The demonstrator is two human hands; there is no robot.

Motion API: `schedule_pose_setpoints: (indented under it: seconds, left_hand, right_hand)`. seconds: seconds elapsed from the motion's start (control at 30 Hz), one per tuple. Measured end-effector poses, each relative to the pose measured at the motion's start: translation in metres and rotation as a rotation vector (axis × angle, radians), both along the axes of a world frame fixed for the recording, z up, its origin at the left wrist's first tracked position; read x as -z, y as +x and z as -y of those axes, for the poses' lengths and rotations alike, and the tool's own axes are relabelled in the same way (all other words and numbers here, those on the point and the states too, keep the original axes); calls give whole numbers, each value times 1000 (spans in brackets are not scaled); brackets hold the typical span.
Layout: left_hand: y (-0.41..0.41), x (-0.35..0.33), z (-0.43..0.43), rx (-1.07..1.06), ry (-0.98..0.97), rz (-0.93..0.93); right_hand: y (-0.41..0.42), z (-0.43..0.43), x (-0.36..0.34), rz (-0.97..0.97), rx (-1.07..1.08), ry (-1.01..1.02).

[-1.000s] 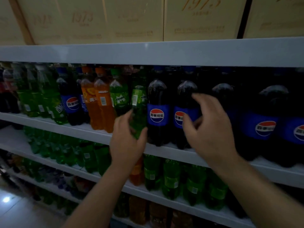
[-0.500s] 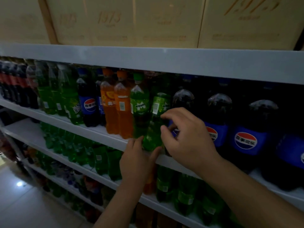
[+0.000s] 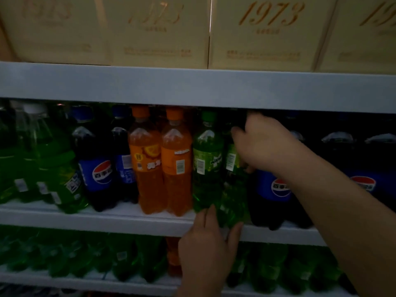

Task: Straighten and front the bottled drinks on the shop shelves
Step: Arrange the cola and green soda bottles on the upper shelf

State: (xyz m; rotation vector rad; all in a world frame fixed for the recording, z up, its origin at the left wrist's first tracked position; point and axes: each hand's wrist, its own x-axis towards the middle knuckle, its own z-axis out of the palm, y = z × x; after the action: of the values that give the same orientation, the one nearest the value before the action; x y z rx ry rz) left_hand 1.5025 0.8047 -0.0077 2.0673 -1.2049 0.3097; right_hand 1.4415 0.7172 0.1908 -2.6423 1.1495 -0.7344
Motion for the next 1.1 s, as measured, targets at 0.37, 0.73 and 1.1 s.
schedule_pose_setpoints:
  seconds: [0.37,0.73,1.1]
  left_hand:
    - [13,-6,-7,81,239,91]
    - [3,-16,-6,146,-60,-72]
    - [-4,-24,17,156,-27,-103]
  right_hand:
    - [-3,-5,10,457,30,234]
    - [-11,-7,21,281,-113,351]
    - [-17,1,3,170,19,-93]
